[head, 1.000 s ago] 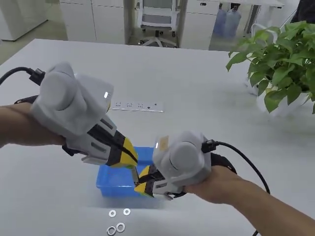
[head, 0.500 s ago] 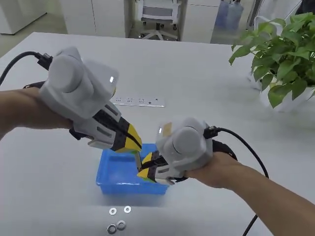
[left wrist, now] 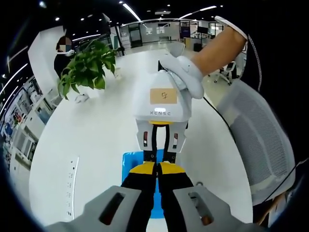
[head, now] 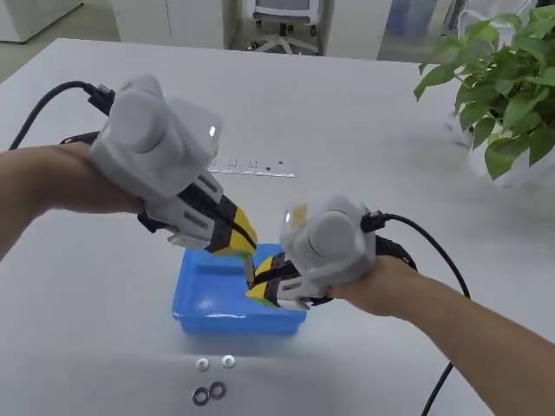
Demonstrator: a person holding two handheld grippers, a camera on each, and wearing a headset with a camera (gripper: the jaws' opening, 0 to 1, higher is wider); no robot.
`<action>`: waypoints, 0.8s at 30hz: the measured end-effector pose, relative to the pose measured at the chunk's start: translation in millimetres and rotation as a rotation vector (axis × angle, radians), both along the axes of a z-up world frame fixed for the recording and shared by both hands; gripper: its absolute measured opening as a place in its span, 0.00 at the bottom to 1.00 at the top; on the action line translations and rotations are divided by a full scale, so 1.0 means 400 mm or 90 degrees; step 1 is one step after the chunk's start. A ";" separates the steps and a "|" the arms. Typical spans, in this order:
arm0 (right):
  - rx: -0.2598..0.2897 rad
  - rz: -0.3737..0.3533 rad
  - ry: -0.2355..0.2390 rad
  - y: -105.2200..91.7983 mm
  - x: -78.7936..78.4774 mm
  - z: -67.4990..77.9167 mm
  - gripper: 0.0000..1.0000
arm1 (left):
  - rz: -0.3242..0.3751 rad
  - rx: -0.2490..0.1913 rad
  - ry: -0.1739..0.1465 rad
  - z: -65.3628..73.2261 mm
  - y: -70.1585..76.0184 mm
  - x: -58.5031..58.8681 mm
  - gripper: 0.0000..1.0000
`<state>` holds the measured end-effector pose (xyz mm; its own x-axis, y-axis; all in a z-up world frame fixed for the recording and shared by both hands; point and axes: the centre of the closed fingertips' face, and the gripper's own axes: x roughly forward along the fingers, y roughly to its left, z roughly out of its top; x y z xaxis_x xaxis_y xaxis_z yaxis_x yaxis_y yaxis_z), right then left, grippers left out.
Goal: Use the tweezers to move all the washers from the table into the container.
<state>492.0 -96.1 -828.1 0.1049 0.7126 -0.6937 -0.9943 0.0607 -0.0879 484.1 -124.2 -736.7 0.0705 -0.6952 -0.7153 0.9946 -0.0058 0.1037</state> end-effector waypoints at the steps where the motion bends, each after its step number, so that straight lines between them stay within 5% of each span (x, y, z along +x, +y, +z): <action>1: 0.000 0.002 0.001 0.000 0.002 -0.005 0.10 | 0.001 -0.001 0.003 -0.005 -0.001 0.003 0.05; 24: -0.035 0.031 0.022 0.007 0.025 -0.094 0.10 | 0.016 0.004 0.029 -0.092 0.007 0.035 0.05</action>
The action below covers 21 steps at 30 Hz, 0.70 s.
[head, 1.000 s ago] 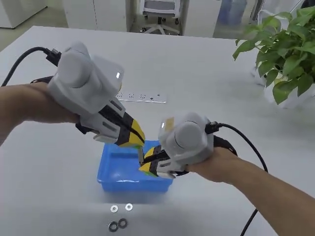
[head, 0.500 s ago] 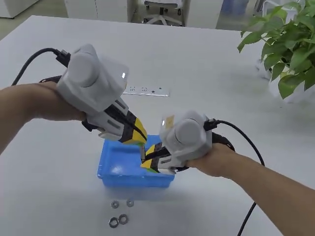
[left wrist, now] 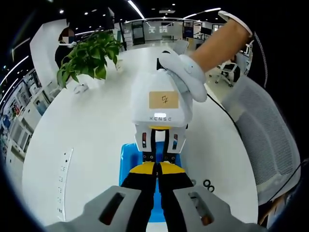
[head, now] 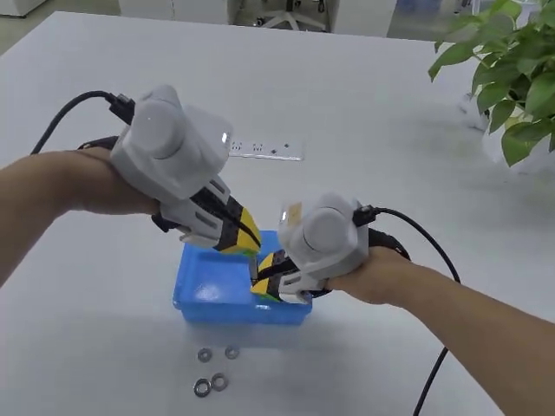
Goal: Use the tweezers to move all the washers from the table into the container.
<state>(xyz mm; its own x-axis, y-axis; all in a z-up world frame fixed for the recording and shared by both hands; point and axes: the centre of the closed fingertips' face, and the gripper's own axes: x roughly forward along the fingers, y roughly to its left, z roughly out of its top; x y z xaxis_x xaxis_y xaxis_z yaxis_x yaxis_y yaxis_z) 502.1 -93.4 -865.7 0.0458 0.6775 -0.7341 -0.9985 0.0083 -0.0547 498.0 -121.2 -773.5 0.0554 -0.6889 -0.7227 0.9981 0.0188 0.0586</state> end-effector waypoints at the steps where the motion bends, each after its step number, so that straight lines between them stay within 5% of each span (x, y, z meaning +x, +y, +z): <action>1: -0.002 0.001 0.000 0.000 0.000 -0.002 0.10 | 0.001 0.000 0.001 -0.002 0.001 0.000 0.05; 21: -0.011 0.011 -0.009 -0.005 0.002 -0.003 0.11 | 0.004 0.001 -0.008 0.000 0.004 0.002 0.05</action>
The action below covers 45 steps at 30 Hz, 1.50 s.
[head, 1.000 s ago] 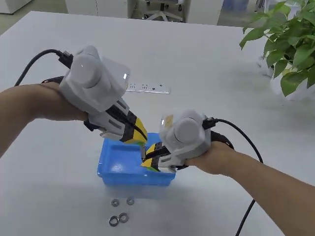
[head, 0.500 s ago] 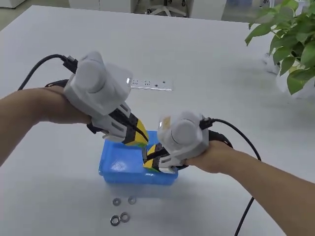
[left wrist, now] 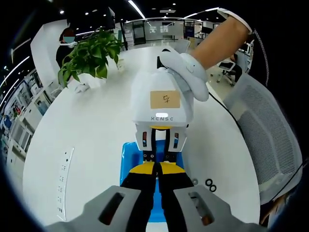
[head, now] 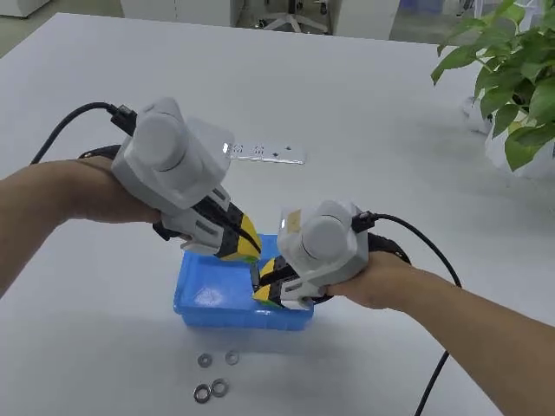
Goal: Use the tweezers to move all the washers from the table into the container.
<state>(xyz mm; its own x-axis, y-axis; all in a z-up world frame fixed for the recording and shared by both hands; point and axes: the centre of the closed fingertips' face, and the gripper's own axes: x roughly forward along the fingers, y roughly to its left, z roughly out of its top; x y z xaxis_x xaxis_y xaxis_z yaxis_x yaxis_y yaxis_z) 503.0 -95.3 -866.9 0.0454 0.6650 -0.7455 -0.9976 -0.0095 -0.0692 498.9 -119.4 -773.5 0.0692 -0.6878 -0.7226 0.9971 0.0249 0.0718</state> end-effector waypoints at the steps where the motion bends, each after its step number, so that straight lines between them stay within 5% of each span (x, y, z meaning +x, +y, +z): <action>1: 0.001 -0.001 -0.001 0.000 0.001 0.003 0.11 | 0.001 -0.001 -0.001 0.002 -0.001 0.001 0.05; 19: 0.017 -0.004 -0.029 0.006 -0.005 0.063 0.12 | 0.003 -0.003 -0.015 0.061 -0.004 -0.015 0.05; 45: 0.041 0.005 -0.067 0.024 -0.076 0.154 0.12 | 0.006 0.009 -0.048 0.145 0.014 -0.099 0.05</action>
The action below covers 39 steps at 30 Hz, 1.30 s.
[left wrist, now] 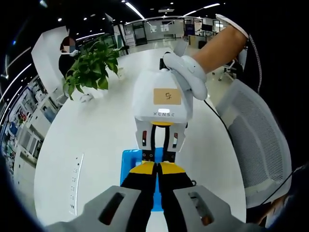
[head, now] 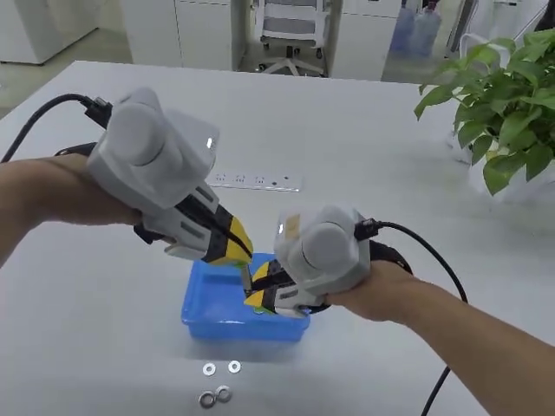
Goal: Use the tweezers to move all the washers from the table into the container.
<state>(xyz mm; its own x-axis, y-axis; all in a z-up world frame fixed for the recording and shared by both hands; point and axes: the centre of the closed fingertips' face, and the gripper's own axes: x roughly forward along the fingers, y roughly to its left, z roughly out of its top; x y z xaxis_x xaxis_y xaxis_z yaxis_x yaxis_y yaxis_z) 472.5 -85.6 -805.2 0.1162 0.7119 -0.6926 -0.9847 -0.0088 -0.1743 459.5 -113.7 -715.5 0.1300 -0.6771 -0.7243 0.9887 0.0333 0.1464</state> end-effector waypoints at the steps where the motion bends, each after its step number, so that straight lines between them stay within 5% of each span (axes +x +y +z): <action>1: 0.000 0.001 0.000 0.001 -0.003 0.000 0.12 | 0.001 0.000 0.001 0.001 0.001 -0.002 0.05; 15: -0.005 0.016 0.012 0.015 -0.066 -0.036 0.12 | 0.004 0.016 0.013 -0.035 0.016 -0.056 0.05; 39: 0.000 0.017 0.042 0.029 -0.120 -0.109 0.12 | 0.004 0.031 0.045 -0.108 0.029 -0.100 0.05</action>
<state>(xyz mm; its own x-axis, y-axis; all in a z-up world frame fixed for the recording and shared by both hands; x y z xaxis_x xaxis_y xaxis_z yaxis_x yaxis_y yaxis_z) 424.3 -73.9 -848.7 0.0513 0.7143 -0.6980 -0.9935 -0.0349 -0.1087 419.6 -102.0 -758.8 0.0822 -0.6397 -0.7642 0.9963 0.0343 0.0784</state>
